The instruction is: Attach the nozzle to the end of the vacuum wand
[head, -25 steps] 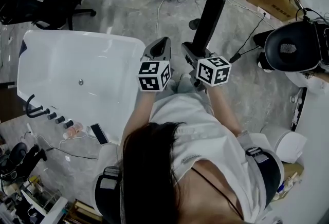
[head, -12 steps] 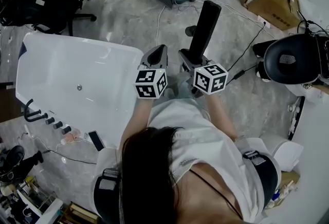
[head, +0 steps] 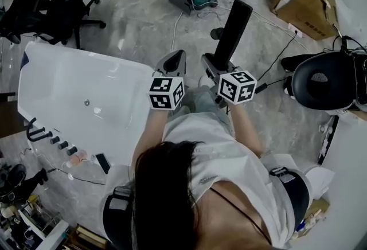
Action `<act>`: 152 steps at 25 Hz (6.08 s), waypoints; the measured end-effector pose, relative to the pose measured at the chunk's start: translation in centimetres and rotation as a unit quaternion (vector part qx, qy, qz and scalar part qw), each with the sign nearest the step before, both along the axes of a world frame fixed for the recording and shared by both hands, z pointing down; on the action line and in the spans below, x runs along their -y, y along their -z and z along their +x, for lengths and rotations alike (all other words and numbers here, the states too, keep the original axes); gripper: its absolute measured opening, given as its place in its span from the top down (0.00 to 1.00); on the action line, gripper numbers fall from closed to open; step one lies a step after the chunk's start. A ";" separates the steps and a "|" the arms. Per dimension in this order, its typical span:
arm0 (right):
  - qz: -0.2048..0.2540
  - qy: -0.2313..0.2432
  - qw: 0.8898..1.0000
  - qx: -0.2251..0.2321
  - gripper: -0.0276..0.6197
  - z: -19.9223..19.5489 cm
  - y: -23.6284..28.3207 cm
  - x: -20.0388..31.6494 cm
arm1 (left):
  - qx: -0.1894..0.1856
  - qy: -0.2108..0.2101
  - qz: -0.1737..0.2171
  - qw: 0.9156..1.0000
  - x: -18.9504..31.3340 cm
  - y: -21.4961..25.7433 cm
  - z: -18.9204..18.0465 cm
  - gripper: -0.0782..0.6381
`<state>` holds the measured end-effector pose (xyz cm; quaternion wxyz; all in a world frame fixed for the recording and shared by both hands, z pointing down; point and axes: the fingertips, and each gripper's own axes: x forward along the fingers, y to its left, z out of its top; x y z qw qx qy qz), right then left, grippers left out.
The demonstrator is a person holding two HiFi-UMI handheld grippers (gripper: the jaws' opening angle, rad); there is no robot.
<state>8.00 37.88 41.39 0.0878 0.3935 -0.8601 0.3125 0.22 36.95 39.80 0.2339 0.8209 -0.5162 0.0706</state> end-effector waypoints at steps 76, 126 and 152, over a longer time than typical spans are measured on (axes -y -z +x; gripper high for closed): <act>-0.056 0.076 0.994 0.058 0.88 2.0 -2.0 29.5 | 0.043 0.101 0.025 0.994 29.0 -1.2 -0.2 0.89; -0.078 0.049 0.993 0.071 0.88 -7.7 -2.1 44.9 | 0.152 -0.060 -0.006 0.987 49.5 -10.0 -6.9 0.58; -0.122 0.098 0.985 0.078 0.88 -6.2 -4.5 51.2 | 0.211 -0.087 0.029 0.973 56.5 -16.1 -4.3 0.54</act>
